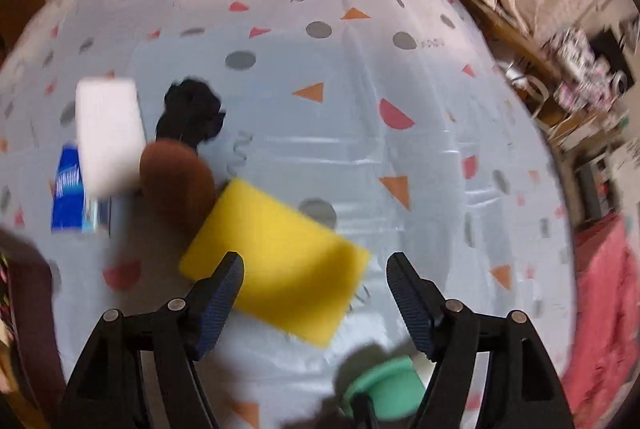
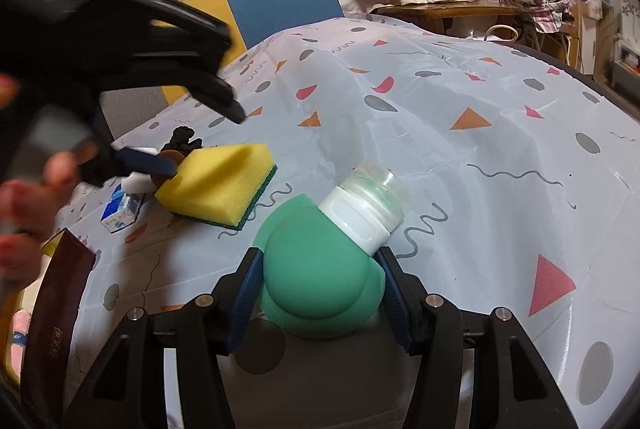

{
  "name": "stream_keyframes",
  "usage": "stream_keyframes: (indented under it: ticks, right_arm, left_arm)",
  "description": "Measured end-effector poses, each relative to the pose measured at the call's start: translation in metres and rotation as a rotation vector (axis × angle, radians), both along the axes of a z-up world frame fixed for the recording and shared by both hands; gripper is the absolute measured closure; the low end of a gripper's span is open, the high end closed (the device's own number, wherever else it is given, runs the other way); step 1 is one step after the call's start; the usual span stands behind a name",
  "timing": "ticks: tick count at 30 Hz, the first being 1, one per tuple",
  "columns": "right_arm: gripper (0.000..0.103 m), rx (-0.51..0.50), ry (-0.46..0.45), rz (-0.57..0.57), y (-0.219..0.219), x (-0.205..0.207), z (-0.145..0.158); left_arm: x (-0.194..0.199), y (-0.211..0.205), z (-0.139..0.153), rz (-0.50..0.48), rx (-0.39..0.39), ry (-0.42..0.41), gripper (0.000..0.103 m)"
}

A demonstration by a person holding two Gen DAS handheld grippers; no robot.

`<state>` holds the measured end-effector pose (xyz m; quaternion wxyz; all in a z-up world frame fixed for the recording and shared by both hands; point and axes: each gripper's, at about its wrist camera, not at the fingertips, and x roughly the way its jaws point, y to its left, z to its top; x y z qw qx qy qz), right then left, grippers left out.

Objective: Organize soft objects
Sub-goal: 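Grasp the yellow sponge with the left tool and lift it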

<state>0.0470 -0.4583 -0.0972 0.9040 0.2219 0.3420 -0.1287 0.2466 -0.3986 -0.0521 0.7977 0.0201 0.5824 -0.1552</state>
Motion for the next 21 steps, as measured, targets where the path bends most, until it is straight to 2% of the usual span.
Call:
stream_keyframes:
  ticks: [2,3,4,8,11,13,16,19,21]
  right_arm:
    - [0.045,0.002,-0.002,-0.001,0.0,0.0,0.0]
    - [0.045,0.005,-0.005,-0.001,0.0,0.0,0.0]
    - [0.045,0.007,-0.006,-0.001,-0.001,0.0,-0.001]
    - [0.045,0.023,-0.016,-0.003,-0.004,-0.001,-0.002]
    - [0.045,0.029,-0.02,-0.003,-0.005,-0.001,-0.002]
    - [0.045,0.035,-0.023,-0.004,-0.005,-0.001,-0.002]
    - [0.045,0.036,-0.025,-0.004,-0.005,-0.002,-0.002]
    - [0.045,0.037,-0.025,-0.004,-0.005,-0.002,-0.002]
    - [0.045,0.04,-0.026,-0.004,-0.005,-0.002,-0.001]
  left_arm:
    - [0.007,-0.009,-0.008,-0.009,0.094,-0.035,0.028]
    - [0.011,-0.014,-0.015,-0.021,0.166,-0.048,0.028]
    - [0.012,-0.016,-0.018,-0.031,0.189,-0.057,0.027]
    - [-0.002,-0.013,-0.017,-0.108,0.223,-0.086,0.027]
    - [-0.021,0.002,-0.017,-0.188,0.265,-0.102,0.026]
    - [-0.031,0.021,-0.014,-0.197,0.283,-0.105,0.026]
    - [-0.038,0.043,-0.008,-0.175,0.23,-0.098,0.027]
    - [-0.031,0.065,0.002,-0.077,0.127,-0.099,0.027]
    - [-0.022,0.069,-0.001,-0.032,0.075,-0.069,0.027]
